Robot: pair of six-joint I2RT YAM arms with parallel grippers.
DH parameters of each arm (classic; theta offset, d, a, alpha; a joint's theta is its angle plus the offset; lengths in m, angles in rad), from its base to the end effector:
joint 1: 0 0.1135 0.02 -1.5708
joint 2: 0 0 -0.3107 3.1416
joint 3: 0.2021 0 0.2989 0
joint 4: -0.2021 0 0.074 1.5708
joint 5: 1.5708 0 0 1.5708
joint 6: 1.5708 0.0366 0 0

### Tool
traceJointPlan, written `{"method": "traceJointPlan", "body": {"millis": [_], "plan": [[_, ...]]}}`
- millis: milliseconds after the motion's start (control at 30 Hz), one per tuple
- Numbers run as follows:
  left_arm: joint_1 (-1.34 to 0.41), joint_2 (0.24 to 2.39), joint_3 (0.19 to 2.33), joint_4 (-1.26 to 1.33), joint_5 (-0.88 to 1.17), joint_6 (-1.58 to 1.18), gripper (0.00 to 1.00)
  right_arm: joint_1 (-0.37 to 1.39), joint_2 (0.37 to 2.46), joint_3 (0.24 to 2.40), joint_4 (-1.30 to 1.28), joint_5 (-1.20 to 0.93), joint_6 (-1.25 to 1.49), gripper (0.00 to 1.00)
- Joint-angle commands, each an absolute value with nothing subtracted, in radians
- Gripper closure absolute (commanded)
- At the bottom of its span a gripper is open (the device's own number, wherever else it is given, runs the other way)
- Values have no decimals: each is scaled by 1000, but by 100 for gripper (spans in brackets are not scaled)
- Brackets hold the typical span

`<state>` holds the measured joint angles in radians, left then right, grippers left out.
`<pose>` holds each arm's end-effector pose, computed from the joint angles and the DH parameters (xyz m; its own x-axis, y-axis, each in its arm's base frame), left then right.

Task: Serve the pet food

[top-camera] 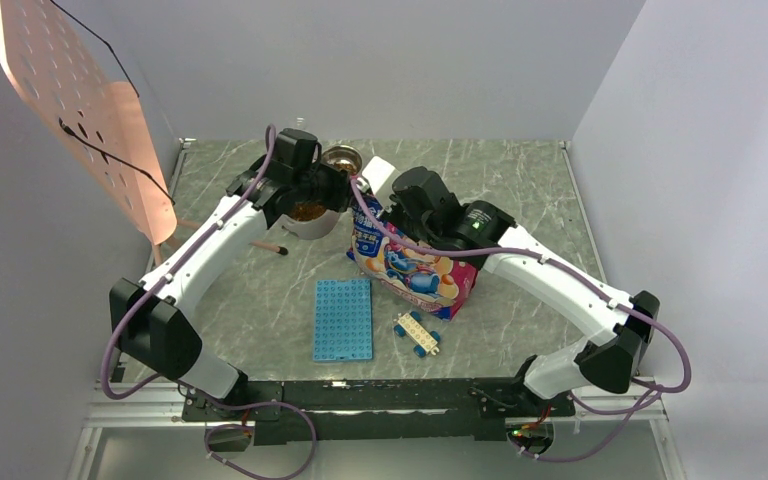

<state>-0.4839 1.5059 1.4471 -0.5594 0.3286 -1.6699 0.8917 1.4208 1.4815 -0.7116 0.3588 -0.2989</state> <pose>0.3346 -0.1892 0.4033 -0.6191 -0.7386 0.2667 -0.5771 0.1975 -0.7924 0.2288 0.2630 0.4328 -0.2008 -0.6878 -0.6976 -0.6407 0.6309 -0.4376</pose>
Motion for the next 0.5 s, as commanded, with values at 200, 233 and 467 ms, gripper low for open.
{"method": "traceJointPlan", "body": {"millis": [200, 233, 467], "plan": [[-482, 1454, 1470, -521, 369, -1677, 79, 880, 1257, 1475, -721, 391, -256, 44], [-480, 1456, 1473, -523, 375, -1676, 74, 880, 1247, 1491, -736, 385, -242, 42], [-481, 1447, 1499, -588, 392, -1643, 44, 881, 1162, 1575, -877, 387, -117, 10]]}}
